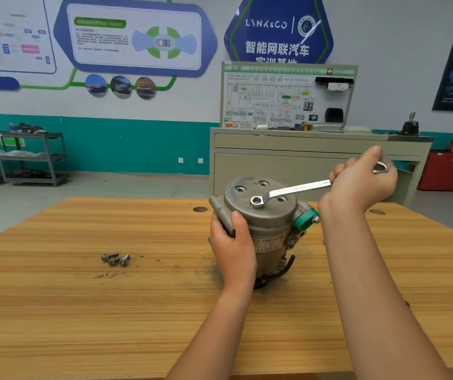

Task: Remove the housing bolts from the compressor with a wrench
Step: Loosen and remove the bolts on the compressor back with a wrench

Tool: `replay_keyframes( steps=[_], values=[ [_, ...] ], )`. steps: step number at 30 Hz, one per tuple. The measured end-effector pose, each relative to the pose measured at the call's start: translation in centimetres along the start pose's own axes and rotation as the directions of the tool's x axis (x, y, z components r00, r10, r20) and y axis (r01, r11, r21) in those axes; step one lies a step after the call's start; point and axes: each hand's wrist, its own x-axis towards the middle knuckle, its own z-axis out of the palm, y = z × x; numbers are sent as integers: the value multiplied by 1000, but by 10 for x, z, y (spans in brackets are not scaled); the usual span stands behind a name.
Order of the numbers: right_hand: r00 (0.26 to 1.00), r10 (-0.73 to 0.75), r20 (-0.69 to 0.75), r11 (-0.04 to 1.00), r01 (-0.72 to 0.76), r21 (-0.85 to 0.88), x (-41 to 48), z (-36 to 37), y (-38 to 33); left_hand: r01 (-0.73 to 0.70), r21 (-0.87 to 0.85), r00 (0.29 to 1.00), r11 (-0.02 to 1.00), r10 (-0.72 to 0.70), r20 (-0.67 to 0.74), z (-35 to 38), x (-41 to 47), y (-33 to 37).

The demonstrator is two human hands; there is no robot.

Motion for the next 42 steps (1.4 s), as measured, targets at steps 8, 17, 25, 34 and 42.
replay_keyframes(
  steps=[8, 17, 25, 34, 42],
  values=[
    [990, -138, -2, 985, 137, -109, -7, -21, 4, -3, -14, 1000, 1000, 3, -30, 2, -2, -2],
    [950, -294, 107, 956, 294, 19, -44, -44, 11, -18, -72, 999, 997, 15, -45, -5, 7, -2],
    [986, -136, 98, 990, 131, 58, -27, -39, 5, -73, -23, 997, 997, 73, -18, -6, 10, -4],
    [982, 116, 150, 984, -133, 115, -13, -25, -2, -108, -6, 992, 994, 108, -71, -7, 7, -2],
    [836, 500, 226, 863, -501, -54, 28, -5, 12, -148, 69, 988, 987, 143, 65, -14, 22, 0]
  ],
)
